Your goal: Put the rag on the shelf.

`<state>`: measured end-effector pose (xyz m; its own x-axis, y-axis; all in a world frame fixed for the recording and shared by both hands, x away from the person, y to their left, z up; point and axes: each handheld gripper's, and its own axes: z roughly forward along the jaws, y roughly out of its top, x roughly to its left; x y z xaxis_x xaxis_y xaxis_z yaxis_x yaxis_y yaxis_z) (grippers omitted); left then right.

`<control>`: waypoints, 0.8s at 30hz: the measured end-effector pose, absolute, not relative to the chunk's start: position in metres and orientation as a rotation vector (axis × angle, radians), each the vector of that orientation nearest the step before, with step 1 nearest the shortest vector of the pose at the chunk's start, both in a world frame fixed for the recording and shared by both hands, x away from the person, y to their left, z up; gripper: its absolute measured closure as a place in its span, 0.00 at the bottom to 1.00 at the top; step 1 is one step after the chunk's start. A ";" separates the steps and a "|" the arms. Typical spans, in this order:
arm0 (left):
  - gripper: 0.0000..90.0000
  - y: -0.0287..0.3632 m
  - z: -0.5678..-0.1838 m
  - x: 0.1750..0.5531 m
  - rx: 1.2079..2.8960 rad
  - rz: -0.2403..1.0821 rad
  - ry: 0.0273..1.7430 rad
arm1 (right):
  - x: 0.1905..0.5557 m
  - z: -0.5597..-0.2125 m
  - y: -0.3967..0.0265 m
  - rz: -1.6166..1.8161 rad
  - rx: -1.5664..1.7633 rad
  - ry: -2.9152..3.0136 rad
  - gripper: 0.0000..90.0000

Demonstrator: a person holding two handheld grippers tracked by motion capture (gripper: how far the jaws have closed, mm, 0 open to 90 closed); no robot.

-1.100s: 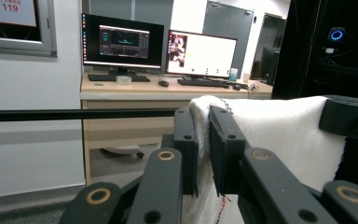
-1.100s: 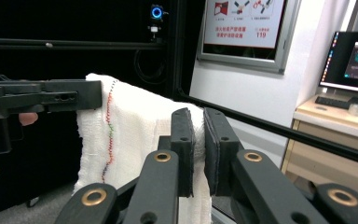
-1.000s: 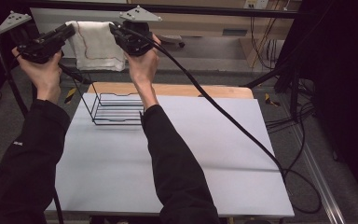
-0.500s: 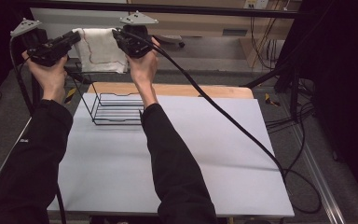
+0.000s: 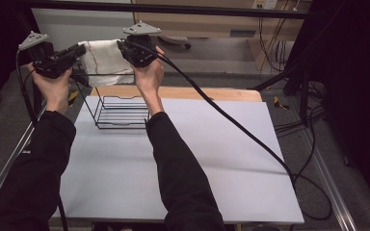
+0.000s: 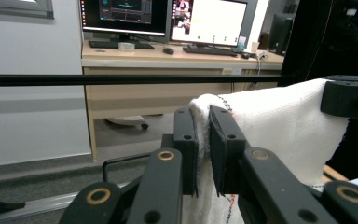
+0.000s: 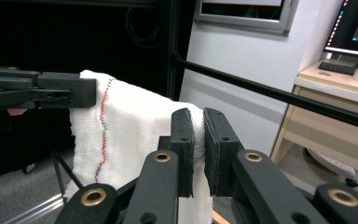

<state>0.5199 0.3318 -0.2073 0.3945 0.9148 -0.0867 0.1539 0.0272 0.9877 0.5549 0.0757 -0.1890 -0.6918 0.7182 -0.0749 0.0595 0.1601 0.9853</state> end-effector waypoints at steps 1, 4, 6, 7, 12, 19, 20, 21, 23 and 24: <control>0.90 0.331 -0.209 0.520 1.440 0.784 1.028 | 0.554 -0.190 0.076 1.564 0.736 1.904 0.92; 0.90 0.329 -0.215 0.520 1.449 0.780 1.030 | 0.554 -0.195 0.075 1.549 0.741 1.917 0.92; 0.90 0.329 -0.218 0.520 1.457 0.778 1.025 | 0.554 -0.199 0.073 1.544 0.748 1.928 0.92; 0.90 0.328 -0.219 0.520 1.463 0.777 1.028 | 0.554 -0.201 0.072 1.544 0.756 1.932 0.92; 0.90 0.329 -0.223 0.516 1.470 0.772 1.019 | 0.552 -0.209 0.070 1.546 0.756 1.948 0.92; 0.90 0.336 -0.226 0.505 1.472 0.758 0.998 | 0.542 -0.209 0.071 1.560 0.720 1.956 0.92; 0.90 0.336 -0.225 0.503 1.472 0.761 0.993 | 0.541 -0.209 0.072 1.562 0.718 1.956 0.92; 0.90 0.337 -0.225 0.501 1.473 0.762 0.989 | 0.539 -0.209 0.072 1.564 0.715 1.958 0.92; 0.90 0.338 -0.224 0.497 1.478 0.761 0.979 | 0.535 -0.208 0.072 1.569 0.701 1.954 0.92; 0.89 0.339 -0.225 0.495 1.481 0.761 0.973 | 0.533 -0.208 0.072 1.568 0.692 1.956 0.92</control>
<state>0.4953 0.3385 -0.2245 0.4466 0.8925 -0.0635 0.1535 -0.0065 0.9881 0.5326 0.0716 -0.2077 -0.7256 0.6823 -0.0893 0.0611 0.1931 0.9793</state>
